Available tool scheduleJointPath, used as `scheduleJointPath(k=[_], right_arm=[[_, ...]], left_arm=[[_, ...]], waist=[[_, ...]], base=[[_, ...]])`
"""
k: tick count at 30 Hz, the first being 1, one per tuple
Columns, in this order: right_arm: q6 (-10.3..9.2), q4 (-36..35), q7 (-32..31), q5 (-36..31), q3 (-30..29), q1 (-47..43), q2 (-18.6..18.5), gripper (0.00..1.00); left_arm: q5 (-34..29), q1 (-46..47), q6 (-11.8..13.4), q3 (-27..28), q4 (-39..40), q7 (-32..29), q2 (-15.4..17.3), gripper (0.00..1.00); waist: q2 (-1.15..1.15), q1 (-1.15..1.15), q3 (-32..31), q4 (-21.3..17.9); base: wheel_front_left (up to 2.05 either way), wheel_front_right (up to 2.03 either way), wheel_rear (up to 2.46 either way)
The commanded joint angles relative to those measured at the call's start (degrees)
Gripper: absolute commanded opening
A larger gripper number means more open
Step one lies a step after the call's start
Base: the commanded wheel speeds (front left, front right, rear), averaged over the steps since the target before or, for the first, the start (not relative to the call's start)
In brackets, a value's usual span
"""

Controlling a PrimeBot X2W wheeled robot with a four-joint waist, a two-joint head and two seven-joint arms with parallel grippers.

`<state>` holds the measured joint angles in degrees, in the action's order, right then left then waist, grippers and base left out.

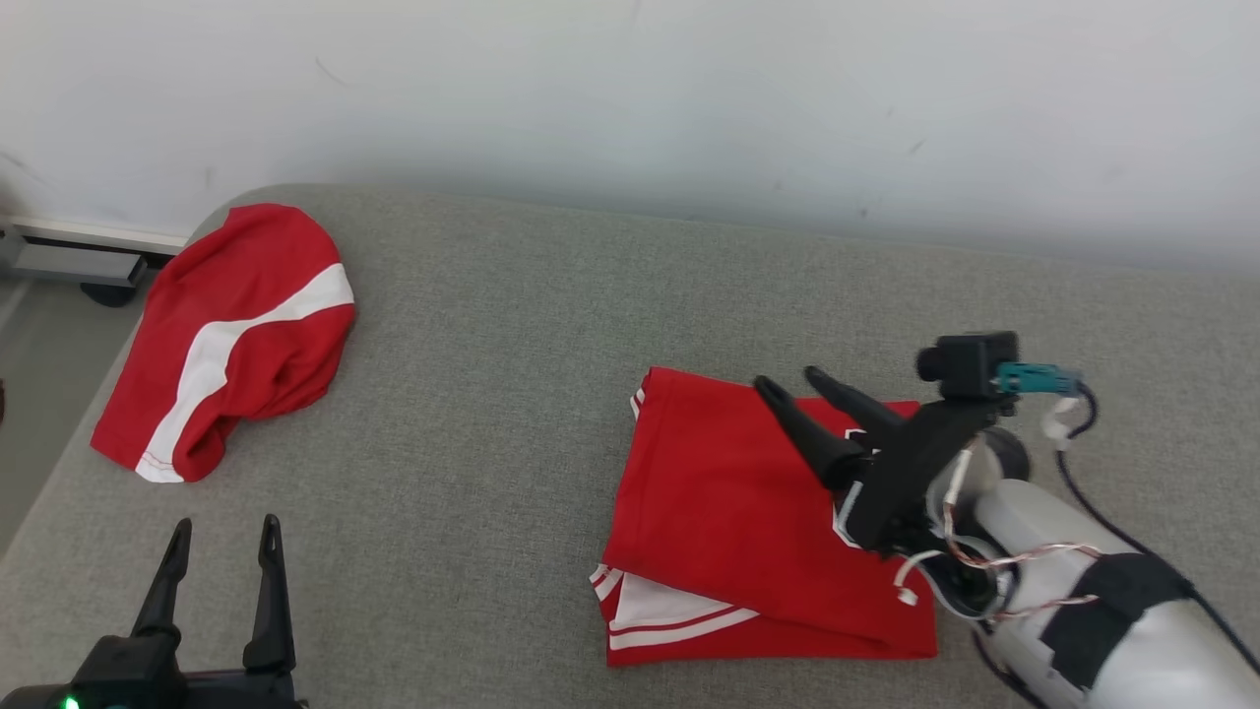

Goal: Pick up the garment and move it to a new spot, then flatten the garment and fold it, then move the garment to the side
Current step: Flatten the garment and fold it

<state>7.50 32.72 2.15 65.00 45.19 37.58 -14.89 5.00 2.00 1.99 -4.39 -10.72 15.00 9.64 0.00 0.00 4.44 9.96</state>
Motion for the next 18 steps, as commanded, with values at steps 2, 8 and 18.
scheduleJointPath(k=[2,8,18], right_arm=[[-0.03,-1.3,1.1,-0.9,0.0,-1.4,-2.8,1.00],[-0.03,-3.2,3.1,-2.4,-1.5,-4.7,-8.7,1.00],[-0.03,-1.6,2.3,-3.2,-6.1,-10.8,-10.3,1.00]], left_arm=[[-0.5,0.4,-0.1,0.3,0.3,0.3,0.1,1.00],[-0.7,0.0,-0.4,0.8,0.7,0.3,0.4,1.00],[-1.2,-0.9,-0.3,1.1,1.2,0.3,0.5,1.00]], waist=[[0.00,0.00,0.1,-0.4],[0.00,0.00,0.2,-1.0],[0.00,0.00,0.0,-2.0]], base=[[0.00,0.00,0.00],[0.00,0.00,0.00],[0.00,0.00,0.00]])
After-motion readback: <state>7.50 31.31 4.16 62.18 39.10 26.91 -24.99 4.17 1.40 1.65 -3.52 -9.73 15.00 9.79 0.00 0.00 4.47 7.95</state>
